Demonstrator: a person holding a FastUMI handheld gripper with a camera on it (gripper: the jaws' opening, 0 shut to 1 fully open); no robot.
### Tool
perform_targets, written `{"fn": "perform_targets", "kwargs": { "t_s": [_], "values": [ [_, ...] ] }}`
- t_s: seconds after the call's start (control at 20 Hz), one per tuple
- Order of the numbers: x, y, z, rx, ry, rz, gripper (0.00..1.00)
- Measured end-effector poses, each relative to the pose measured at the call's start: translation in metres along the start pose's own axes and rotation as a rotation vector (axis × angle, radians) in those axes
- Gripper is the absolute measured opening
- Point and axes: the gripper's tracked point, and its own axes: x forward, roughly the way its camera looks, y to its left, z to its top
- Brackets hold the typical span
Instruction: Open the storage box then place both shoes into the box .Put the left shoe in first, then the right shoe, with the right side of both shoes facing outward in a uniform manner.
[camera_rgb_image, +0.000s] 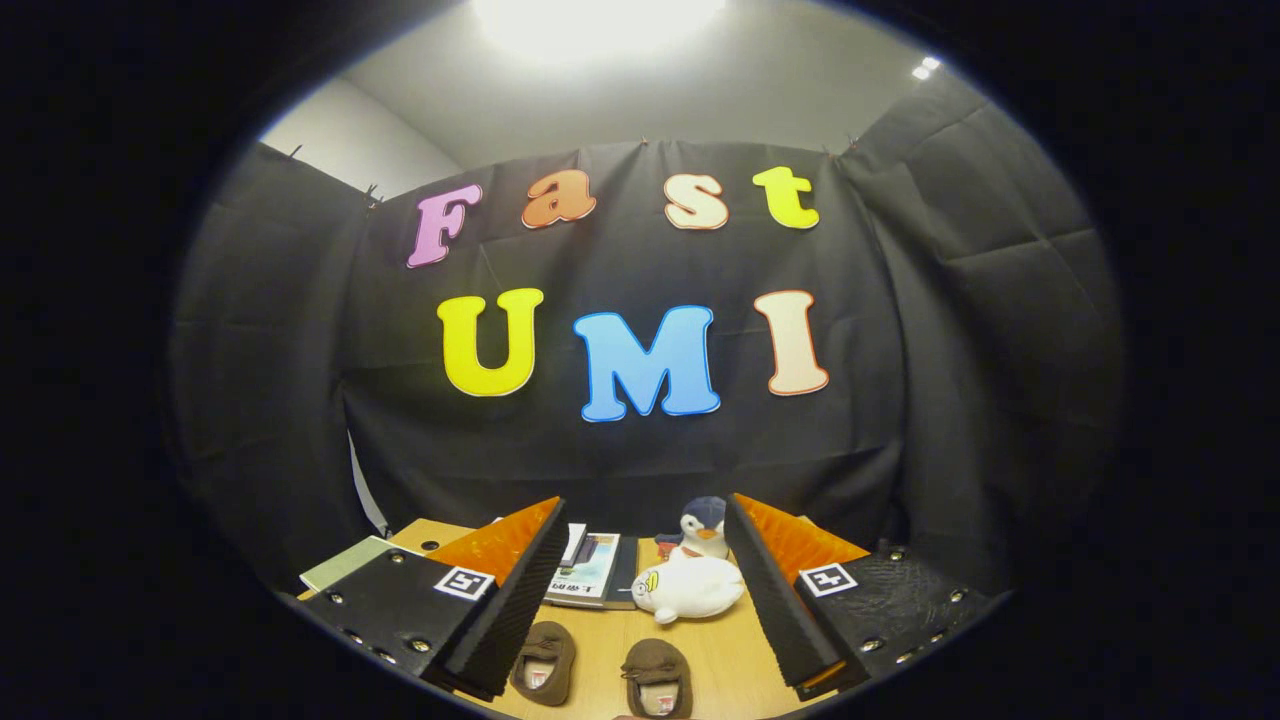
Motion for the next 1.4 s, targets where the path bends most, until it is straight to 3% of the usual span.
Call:
{"fn": "perform_targets", "kwargs": {
  "t_s": [0.3,0.6,0.8,1.05,1.4],
  "values": [
    [0.028,0.016,-0.051,0.082,0.103,0.084,0.97],
    [0.050,0.093,-0.117,0.264,0.305,0.288,0.97],
    [0.060,0.136,-0.152,0.324,0.412,0.389,0.97],
    [0.056,0.195,-0.205,0.437,0.599,0.573,0.97],
    [0.062,0.264,-0.266,0.598,0.801,0.729,0.96]
  ]
}}
